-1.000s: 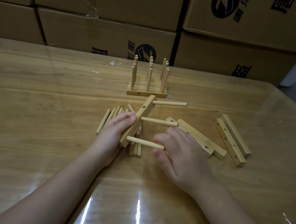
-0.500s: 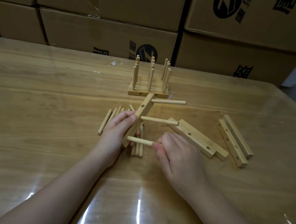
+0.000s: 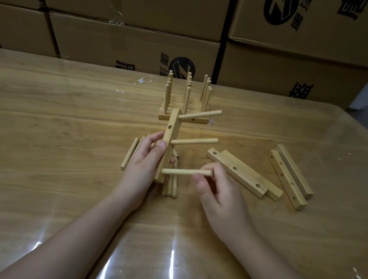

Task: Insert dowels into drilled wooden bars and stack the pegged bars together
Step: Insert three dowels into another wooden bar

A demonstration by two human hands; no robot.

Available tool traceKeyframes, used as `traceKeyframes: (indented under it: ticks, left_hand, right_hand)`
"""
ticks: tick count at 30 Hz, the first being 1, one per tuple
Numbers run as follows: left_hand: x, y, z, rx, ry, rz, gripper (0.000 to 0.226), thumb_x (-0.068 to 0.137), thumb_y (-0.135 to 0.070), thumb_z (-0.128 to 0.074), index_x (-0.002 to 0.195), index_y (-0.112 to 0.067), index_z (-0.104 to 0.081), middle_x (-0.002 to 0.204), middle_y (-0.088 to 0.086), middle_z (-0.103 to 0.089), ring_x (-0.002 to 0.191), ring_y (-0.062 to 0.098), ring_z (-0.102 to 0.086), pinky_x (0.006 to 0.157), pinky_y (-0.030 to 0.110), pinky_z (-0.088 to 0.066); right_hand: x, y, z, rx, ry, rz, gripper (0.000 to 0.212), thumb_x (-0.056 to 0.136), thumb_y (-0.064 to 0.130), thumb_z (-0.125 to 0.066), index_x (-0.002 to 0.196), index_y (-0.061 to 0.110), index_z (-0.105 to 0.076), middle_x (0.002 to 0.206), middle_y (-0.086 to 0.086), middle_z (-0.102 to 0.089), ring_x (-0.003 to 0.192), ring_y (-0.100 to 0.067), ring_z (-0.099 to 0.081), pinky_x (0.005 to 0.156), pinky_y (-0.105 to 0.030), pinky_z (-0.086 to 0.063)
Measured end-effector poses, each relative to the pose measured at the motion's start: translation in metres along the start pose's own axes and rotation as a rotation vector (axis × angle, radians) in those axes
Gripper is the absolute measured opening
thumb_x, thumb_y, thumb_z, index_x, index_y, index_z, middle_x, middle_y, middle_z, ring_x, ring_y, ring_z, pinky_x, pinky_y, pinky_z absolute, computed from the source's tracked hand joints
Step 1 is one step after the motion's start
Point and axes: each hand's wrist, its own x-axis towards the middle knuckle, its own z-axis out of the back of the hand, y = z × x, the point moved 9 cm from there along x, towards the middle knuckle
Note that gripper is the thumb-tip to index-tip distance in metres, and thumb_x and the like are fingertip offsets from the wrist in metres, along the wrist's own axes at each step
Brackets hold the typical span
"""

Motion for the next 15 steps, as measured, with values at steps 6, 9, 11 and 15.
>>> traceKeyframes:
  ticks: [6, 9, 11, 15]
  left_hand:
    - [0.002, 0.000, 0.004, -0.034, 0.003, 0.005, 0.037, 0.100, -0.029, -0.043, 0.136, -0.031, -0.042, 0.076, 0.001, -0.068, 0.059, 0.012, -0.061, 0.052, 0.026, -0.050]
    - [0.001, 0.001, 0.003, -0.011, -0.010, 0.006, 0.037, 0.102, -0.027, -0.040, 0.138, -0.030, -0.038, 0.073, 0.004, -0.068, 0.059, 0.014, -0.062, 0.054, 0.026, -0.052]
    - [0.000, 0.000, 0.005, 0.048, -0.026, -0.003, 0.039, 0.101, -0.031, -0.040, 0.141, -0.031, -0.037, 0.088, 0.006, -0.071, 0.079, 0.019, -0.067, 0.070, 0.031, -0.056]
    - [0.001, 0.002, 0.006, 0.085, -0.048, 0.022, 0.046, 0.100, -0.034, -0.043, 0.144, -0.036, -0.032, 0.089, 0.004, -0.064, 0.083, 0.024, -0.059, 0.068, 0.032, -0.048]
  right_hand:
    - [-0.002, -0.021, -0.029, -0.014, 0.186, -0.155, 0.029, 0.079, 0.055, -0.056, 0.101, 0.036, -0.051, 0.084, 0.013, -0.058, 0.076, 0.000, -0.055, 0.067, -0.020, -0.048]
    - [-0.003, -0.016, -0.038, -0.033, 0.173, -0.140, 0.038, 0.073, 0.064, -0.051, 0.097, 0.035, -0.054, 0.084, 0.014, -0.058, 0.077, 0.000, -0.056, 0.069, -0.026, -0.050]
    - [-0.002, -0.013, -0.040, -0.050, 0.151, -0.133, 0.041, 0.071, 0.066, -0.048, 0.096, 0.035, -0.055, 0.084, 0.016, -0.057, 0.078, 0.001, -0.055, 0.069, -0.026, -0.050]
    - [-0.002, -0.011, -0.039, -0.062, 0.133, -0.113, 0.029, 0.078, 0.060, -0.053, 0.094, 0.036, -0.052, 0.083, 0.015, -0.057, 0.077, 0.001, -0.055, 0.068, -0.024, -0.049]
